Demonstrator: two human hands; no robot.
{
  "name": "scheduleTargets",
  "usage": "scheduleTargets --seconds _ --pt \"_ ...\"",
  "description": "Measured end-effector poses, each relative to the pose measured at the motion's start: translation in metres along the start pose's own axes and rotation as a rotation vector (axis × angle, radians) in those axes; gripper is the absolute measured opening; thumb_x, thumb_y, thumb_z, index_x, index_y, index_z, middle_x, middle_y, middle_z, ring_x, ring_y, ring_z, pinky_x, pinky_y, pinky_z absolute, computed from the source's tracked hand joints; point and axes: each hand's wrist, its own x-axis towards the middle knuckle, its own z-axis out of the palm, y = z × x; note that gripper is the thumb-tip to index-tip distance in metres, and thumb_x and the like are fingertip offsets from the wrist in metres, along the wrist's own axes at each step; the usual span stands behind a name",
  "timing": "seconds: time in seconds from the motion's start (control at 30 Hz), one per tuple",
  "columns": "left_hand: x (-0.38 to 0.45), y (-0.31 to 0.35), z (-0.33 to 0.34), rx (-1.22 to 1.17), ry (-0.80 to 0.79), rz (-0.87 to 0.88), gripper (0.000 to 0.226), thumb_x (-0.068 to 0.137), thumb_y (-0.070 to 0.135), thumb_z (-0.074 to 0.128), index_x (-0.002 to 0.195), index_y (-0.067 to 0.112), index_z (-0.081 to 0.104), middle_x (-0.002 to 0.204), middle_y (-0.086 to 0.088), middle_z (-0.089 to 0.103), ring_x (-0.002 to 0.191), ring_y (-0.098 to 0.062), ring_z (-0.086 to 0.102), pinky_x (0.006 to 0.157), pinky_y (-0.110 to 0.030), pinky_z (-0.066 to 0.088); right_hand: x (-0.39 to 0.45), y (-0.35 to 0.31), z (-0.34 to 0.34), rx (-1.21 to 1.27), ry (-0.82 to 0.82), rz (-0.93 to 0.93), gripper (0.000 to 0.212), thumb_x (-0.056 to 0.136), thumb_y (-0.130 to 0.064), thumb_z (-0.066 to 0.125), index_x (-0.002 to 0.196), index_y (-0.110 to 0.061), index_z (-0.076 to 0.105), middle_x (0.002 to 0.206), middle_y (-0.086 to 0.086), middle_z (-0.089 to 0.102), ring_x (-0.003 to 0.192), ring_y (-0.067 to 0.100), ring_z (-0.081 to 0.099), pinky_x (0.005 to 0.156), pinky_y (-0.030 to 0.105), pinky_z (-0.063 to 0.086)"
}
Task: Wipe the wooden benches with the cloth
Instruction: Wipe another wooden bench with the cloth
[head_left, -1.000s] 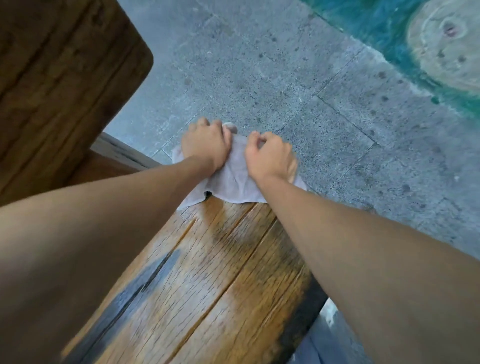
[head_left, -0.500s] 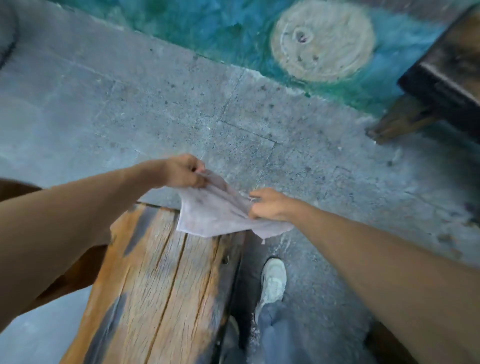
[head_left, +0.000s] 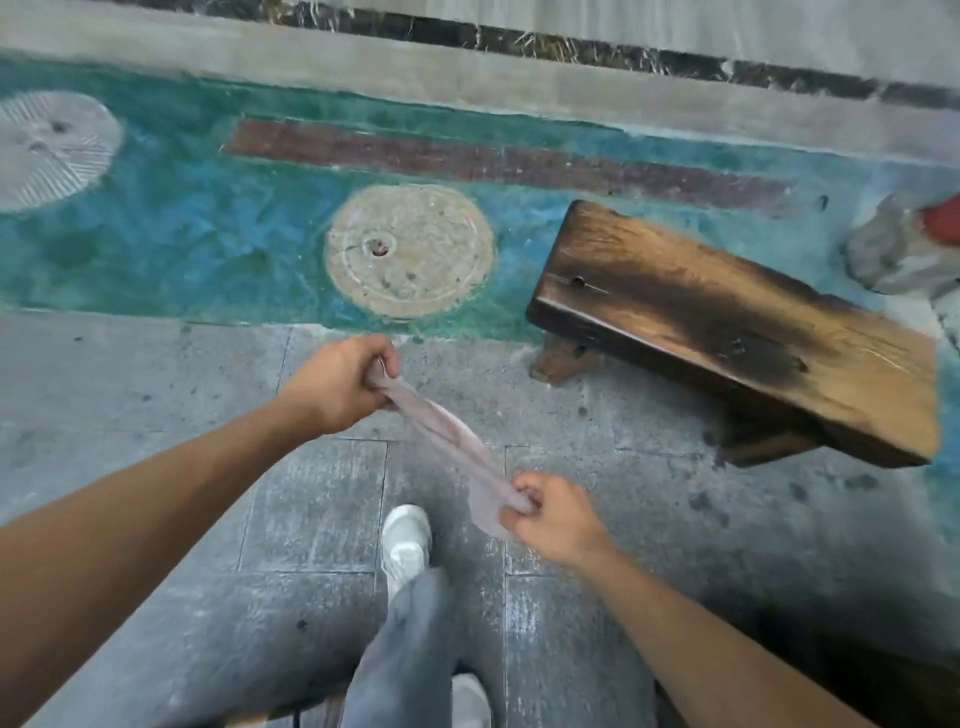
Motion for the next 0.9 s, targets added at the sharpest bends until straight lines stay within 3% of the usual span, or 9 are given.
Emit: scheduleTargets --seconds 0.1,0.27,0.37,0.47,0.57,0.63,0.7,0.8,0.9 --pt "0.061 0.002 -0.01 0.083 -0.135 0.076 0.033 0.075 0.016 0.082 0.063 0.026 0.053 0.061 0.011 0.055 0.062 -0.014 0.053 0.058 -0.027 0.038 0.024 0.012 -0.025 0.056 -0.03 -0.011 0.017 0.084 -0.027 0.074 0.07 -0.033 0.068 0.065 -0.013 0.064 0.062 0.001 0.06 0.056 0.016 0.045" --pt "0.165 0.008 -0.013 0.024 -0.332 0.117 0.044 0.08 0.008 0.079 0.062 0.02 0.041 0.059 0.003 0.042 0.055 -0.012 0.037 0.053 -0.028 0.03 0.088 0.022 -0.064 0.125 0.225 0.145 0.014 0.085 -0.029 0.078 0.076 -0.023 0.068 0.065 -0.001 0.071 0.06 0.011 0.069 0.064 0.031 0.057" --pt "0.227 0.018 -0.022 -0.028 -0.387 0.169 0.049 0.08 -0.007 0.07 0.058 0.02 0.036 0.057 0.003 0.036 0.052 -0.008 0.032 0.054 -0.026 0.03 0.125 0.02 -0.091 0.214 0.4 0.211 0.027 0.086 -0.037 0.077 0.069 -0.021 0.064 0.057 -0.004 0.063 0.057 0.016 0.062 0.059 0.024 0.05" --pt "0.286 0.044 -0.032 0.012 -0.446 0.209 0.047 0.082 -0.007 0.071 0.057 0.02 0.042 0.055 0.005 0.04 0.049 -0.005 0.036 0.051 -0.02 0.032 0.144 0.009 -0.12 0.262 0.498 0.236 0.031 0.089 -0.038 0.069 0.067 -0.02 0.058 0.054 -0.007 0.055 0.058 0.016 0.056 0.053 0.019 0.042" --pt "0.34 0.073 -0.045 0.116 -0.559 0.306 0.026 0.083 0.001 0.076 0.077 0.022 0.063 0.074 0.007 0.061 0.059 -0.011 0.054 0.057 -0.02 0.046 0.151 -0.003 -0.149 0.129 0.575 0.204 0.024 0.089 -0.042 0.063 0.074 -0.024 0.057 0.069 -0.007 0.056 0.064 0.02 0.059 0.058 0.032 0.049" --pt "0.377 0.098 -0.058 0.289 -0.645 0.386 0.023 0.083 0.007 0.077 0.094 0.025 0.07 0.088 0.014 0.067 0.062 -0.003 0.059 0.056 -0.005 0.043 0.156 -0.005 -0.17 0.112 0.641 0.157 0.019 0.092 -0.039 0.063 0.079 -0.025 0.059 0.092 -0.008 0.052 0.067 0.02 0.06 0.061 0.034 0.051" --pt "0.411 0.127 -0.072 0.437 -0.64 0.454 0.021 0.081 0.008 0.077 0.093 0.025 0.076 0.081 0.018 0.069 0.06 0.007 0.058 0.052 -0.001 0.038 0.165 0.001 -0.187 0.224 0.691 0.13 0.024 0.092 -0.038 0.063 0.08 -0.018 0.061 0.105 -0.005 0.053 0.068 0.018 0.061 0.065 0.035 0.053" --pt "0.458 0.182 -0.083 0.447 -0.525 0.535 0.017 0.077 0.008 0.074 0.082 0.024 0.075 0.071 0.015 0.067 0.06 0.004 0.058 0.061 -0.015 0.04 0.184 0.011 -0.218 0.395 0.749 0.115 0.041 0.088 -0.052 0.055 0.071 -0.014 0.054 0.067 -0.004 0.056 0.054 0.008 0.05 0.054 0.03 0.044" --pt "0.505 0.241 -0.059 0.434 -0.434 0.682 0.014 0.077 0.01 0.064 0.085 0.016 0.074 0.072 0.007 0.067 0.069 -0.023 0.066 0.072 -0.024 0.04 0.207 0.026 -0.253 0.456 0.854 0.185 0.04 0.089 -0.049 0.06 0.068 -0.019 0.046 0.053 -0.005 0.05 0.051 0.008 0.047 0.051 0.028 0.039"
